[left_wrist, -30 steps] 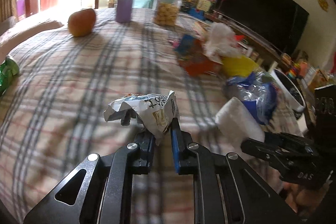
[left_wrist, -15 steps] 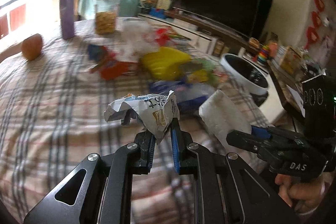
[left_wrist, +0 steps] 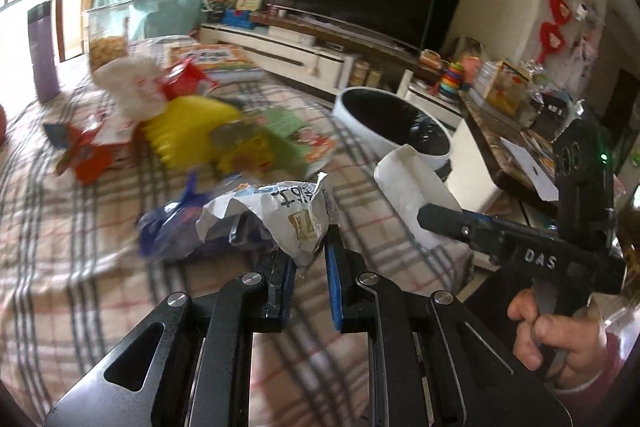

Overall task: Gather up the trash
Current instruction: 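Carry the white wrapper in the left tool while the right tool carries the tissue block to the bin, then open the right tool over the bin while the left tool drops the white wrapper in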

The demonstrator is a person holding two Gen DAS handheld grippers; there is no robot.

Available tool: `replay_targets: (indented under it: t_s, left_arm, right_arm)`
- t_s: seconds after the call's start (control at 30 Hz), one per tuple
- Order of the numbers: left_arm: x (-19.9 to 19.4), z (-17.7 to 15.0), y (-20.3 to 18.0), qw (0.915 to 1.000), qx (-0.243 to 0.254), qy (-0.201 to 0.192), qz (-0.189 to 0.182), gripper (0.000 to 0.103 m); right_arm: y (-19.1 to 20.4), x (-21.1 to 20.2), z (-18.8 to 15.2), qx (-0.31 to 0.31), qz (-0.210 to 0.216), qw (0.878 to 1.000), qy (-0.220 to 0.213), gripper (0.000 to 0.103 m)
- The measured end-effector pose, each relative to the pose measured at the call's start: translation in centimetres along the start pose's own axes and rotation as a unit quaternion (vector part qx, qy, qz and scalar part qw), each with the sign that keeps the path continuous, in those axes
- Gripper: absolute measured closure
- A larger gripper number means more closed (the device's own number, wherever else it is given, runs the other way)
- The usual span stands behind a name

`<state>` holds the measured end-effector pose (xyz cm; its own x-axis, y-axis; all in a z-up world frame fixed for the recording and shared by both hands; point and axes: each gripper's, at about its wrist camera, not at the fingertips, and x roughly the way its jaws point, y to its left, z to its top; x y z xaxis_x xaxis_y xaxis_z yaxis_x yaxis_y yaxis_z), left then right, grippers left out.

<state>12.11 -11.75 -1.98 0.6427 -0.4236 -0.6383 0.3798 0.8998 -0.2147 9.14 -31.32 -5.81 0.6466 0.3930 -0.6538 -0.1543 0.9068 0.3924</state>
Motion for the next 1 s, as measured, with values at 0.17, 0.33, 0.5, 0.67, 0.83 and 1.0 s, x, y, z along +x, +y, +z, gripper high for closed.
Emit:
replay_targets:
  t_s: [0.17, 0.33, 0.5, 0.67, 0.83, 1.0]
  left_arm:
    - [1.9, 1.4, -2.5, 0.9996, 0.023, 0.002, -0.016, 0.090]
    - [4.2, 2.7, -4.2, 0.9989, 0.035, 0.012, -0.030, 0.090]
    - [6.2, 4.1, -5.8, 0.9979, 0.048, 0.018, -0.039, 0.090]
    - [8.6, 5.8, -7.2, 0.9971, 0.057, 0.024, -0.044, 0.090]
    - [10.7, 7.3, -8.0, 0.9965, 0.062, 0.029, -0.048, 0.090]
    - [12.5, 8.7, -8.7, 0.9960, 0.068, 0.032, -0.049, 0.090]
  right_arm:
    - [-2.5, -0.8, 1.3, 0.017, -0.021, 1.000, -0.014, 0.051]
    - [-5.0, -1.4, 2.9, 0.030, -0.040, 0.999, -0.021, 0.051]
    - [-7.3, -1.5, 4.3, 0.043, -0.057, 0.997, -0.025, 0.051]
    - [-9.3, -1.4, 5.8, 0.054, -0.070, 0.996, -0.028, 0.051]
    - [-10.8, -0.7, 7.5, 0.060, -0.084, 0.994, -0.024, 0.051]
    - [-12.0, 0.4, 9.1, 0.063, -0.091, 0.994, -0.019, 0.051]
